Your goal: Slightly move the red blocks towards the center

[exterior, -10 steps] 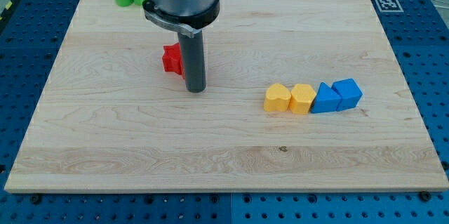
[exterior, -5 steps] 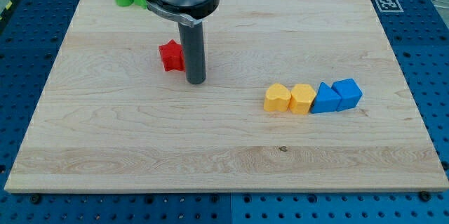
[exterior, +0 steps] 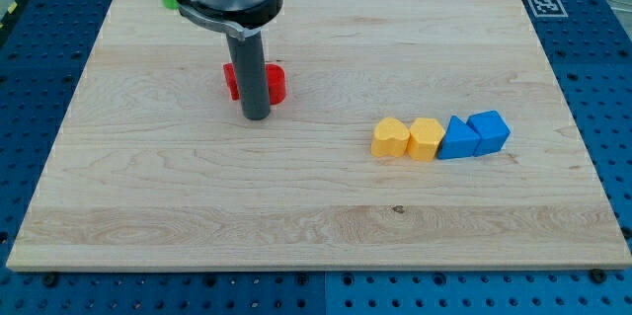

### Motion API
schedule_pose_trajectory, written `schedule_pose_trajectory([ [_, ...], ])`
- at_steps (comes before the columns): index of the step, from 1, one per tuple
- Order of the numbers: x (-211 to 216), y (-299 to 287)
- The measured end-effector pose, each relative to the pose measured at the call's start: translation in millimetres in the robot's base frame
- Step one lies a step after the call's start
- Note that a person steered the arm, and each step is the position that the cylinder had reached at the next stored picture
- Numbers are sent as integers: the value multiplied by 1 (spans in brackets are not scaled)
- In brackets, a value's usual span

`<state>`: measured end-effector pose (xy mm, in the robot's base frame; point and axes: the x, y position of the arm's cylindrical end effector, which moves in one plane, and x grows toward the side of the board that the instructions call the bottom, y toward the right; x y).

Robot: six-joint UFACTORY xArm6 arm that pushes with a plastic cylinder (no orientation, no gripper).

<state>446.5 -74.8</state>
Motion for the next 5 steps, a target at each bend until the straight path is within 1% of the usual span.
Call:
schedule_pose_trajectory([
  [2, -3, -5],
  [3, -3, -23],
  [5, -3, -32],
])
